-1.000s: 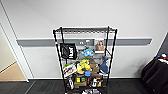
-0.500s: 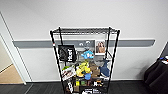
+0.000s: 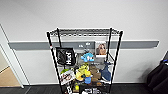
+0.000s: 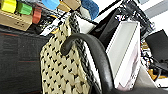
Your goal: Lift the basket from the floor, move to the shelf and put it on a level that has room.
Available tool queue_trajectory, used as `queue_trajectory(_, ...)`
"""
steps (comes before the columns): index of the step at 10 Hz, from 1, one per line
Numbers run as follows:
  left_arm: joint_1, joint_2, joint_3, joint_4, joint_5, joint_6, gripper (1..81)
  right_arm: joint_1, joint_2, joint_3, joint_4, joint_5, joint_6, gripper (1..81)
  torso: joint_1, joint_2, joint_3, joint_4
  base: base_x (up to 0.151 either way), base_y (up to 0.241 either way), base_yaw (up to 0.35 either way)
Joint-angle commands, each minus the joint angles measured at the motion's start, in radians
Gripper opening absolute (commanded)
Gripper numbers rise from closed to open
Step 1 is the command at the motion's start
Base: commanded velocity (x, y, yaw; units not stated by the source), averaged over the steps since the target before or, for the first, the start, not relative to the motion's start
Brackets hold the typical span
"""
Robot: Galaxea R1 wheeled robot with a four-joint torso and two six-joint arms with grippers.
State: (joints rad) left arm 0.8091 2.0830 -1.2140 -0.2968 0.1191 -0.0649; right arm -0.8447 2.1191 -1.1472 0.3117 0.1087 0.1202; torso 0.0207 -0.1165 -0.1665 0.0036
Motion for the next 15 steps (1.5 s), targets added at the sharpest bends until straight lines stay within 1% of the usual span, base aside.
queue_trajectory(1,-0.129,-0.033,0.045,-0.015,0.008,0.000,1.0,0.120,-0.034,0.051,0.001,0.003,-0.005,1.0,0.000,0.000,0.000,0.000,0.163,0.000,0.000)
queue_trajectory(15,-0.129,-0.032,0.045,-0.015,0.008,0.000,1.0,0.126,-0.037,0.052,0.001,0.003,-0.001,1.0,0.000,0.000,0.000,0.000,0.163,0.000,0.000)
